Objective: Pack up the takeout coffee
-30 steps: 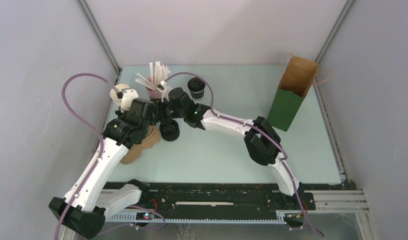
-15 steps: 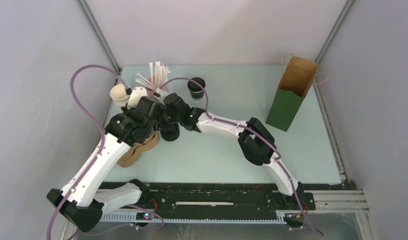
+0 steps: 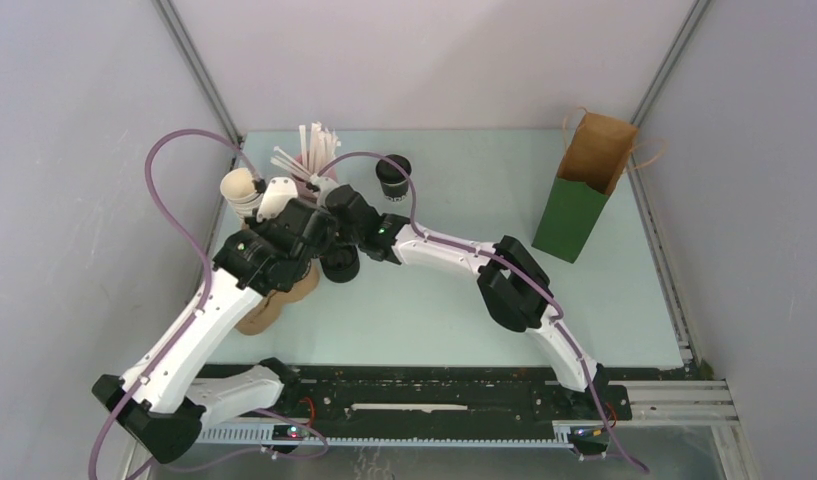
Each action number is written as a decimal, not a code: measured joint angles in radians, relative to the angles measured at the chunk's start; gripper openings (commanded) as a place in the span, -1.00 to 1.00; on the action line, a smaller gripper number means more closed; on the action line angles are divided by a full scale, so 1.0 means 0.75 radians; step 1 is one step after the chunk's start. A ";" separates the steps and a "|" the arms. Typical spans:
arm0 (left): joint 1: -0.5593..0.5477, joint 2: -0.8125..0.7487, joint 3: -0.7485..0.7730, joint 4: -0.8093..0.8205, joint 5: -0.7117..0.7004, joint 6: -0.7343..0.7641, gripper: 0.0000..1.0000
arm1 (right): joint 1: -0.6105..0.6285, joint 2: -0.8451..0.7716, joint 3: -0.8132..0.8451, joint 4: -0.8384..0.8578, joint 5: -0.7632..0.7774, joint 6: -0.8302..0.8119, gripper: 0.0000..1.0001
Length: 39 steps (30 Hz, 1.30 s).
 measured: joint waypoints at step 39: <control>0.814 -0.239 -0.189 0.204 0.927 -0.054 0.05 | 0.025 -0.015 -0.132 0.016 0.122 0.138 -0.95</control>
